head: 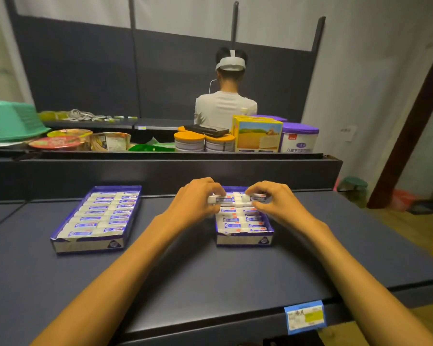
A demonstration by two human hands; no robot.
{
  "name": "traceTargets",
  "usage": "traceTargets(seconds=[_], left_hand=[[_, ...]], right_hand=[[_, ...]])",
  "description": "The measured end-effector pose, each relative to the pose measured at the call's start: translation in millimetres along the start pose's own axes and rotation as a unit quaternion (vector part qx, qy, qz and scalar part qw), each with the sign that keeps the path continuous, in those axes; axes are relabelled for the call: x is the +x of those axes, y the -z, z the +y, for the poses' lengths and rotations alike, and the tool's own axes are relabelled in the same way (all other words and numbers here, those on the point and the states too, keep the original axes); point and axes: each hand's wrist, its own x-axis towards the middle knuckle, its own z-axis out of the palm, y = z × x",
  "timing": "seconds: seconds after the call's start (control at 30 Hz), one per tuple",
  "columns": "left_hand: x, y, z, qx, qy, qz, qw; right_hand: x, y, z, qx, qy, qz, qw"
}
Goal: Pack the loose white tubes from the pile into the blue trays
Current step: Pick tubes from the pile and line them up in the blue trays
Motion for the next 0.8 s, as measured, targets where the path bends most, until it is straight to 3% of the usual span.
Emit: traceTargets(seconds=[0.8], left_hand=[[27.5, -29.8, 9.2, 0.123, 0.027, -0.082, 0.989]], right_hand=[[21.6, -1.1, 35.4, 0.040, 0.036, -0.056, 0.997]])
